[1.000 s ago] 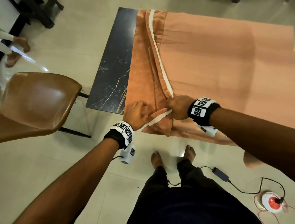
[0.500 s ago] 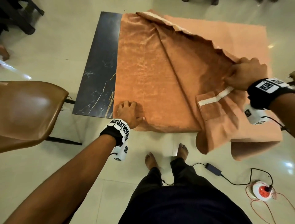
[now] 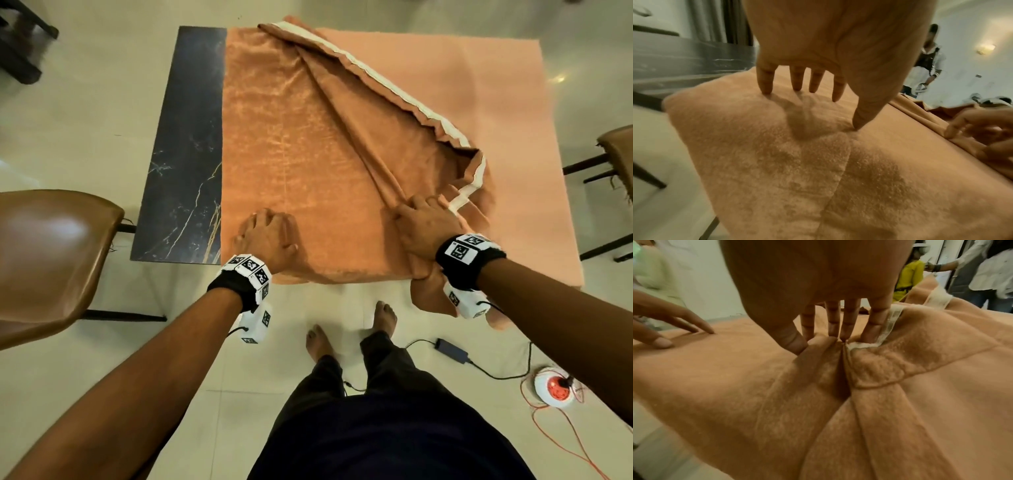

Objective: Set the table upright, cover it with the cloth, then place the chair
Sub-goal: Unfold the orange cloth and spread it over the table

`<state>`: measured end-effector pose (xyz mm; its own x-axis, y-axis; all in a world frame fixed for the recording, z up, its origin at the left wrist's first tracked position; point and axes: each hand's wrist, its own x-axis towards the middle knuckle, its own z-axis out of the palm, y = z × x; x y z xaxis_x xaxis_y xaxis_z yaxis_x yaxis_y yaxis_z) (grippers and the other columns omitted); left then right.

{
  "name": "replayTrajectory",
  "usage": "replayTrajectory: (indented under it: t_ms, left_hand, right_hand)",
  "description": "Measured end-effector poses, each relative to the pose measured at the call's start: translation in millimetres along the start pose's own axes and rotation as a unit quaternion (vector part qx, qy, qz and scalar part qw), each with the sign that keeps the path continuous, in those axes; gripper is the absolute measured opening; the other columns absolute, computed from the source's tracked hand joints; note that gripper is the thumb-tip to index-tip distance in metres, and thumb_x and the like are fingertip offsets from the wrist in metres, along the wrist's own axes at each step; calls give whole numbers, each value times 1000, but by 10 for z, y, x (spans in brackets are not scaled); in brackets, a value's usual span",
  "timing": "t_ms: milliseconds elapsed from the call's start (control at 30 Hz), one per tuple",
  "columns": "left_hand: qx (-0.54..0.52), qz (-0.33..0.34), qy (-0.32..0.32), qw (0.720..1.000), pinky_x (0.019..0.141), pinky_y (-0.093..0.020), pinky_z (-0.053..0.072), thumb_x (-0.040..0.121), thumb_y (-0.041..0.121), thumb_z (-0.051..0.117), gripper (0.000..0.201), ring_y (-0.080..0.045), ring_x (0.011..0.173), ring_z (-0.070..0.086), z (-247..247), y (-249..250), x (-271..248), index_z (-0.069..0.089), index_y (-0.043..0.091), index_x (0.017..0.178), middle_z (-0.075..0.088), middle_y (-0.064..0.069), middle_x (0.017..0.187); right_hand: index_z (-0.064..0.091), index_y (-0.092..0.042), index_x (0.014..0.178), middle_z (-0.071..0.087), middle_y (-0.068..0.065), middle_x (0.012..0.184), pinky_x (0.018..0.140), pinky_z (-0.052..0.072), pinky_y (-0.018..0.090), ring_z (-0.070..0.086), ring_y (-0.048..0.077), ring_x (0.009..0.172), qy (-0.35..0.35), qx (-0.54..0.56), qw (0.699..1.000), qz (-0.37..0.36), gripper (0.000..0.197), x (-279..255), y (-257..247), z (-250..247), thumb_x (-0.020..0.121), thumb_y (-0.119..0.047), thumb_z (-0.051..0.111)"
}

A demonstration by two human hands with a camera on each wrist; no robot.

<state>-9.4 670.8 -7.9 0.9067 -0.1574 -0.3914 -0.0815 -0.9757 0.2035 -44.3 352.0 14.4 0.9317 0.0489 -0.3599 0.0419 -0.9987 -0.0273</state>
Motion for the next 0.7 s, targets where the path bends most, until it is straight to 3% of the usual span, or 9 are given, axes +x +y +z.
replayTrajectory:
  t_ms: [100,167,233,400,533,700]
  left_hand:
    - [-36,-108,57,992,105,-56,35,79,48,65,64,-35,131,36,-17,-214,-37,45,18,132,37,-11,142]
    - [-67,-189,80,976,101,-56,38,78,44,68,67,-38,127,39,-30,-389,-49,44,13,132,40,-15,138]
    - [-100,-229,96,963,98,-56,43,78,39,71,66,-41,121,45,-55,-526,-41,42,12,131,43,-18,132]
    - [-149,-200,77,965,85,-51,51,89,31,55,32,-40,94,63,-65,-636,69,45,13,113,65,-18,106]
    - [-143,-180,30,973,77,-42,55,86,26,58,16,-35,83,63,-173,-696,136,53,14,95,66,-12,92]
    - [-154,-174,32,972,64,-35,49,77,28,60,15,-33,73,59,-350,-1132,214,49,18,77,60,-6,74]
  right_hand:
    - [55,-28,132,56,11,116,99,43,54,56,38,108,17,10,1000,17,43,42,41,-14,90,-38,53]
    - [56,-24,132,55,11,120,91,45,50,56,37,106,18,9,1000,1,46,108,-70,-59,88,-35,56]
    - [58,-22,130,52,10,128,89,49,47,53,35,110,5,27,999,-41,49,210,-259,-89,82,-33,61]
    - [47,-25,146,36,4,156,108,39,43,42,33,132,-31,47,987,-152,64,647,-877,-90,86,-37,65]
    - [24,-43,153,10,3,168,121,21,51,16,32,152,-77,57,987,-128,83,1039,-1261,-84,81,-71,54]
    - [2,-49,156,-16,1,167,122,2,59,-10,33,154,-113,41,985,-126,97,1309,-1688,-108,77,-85,46]
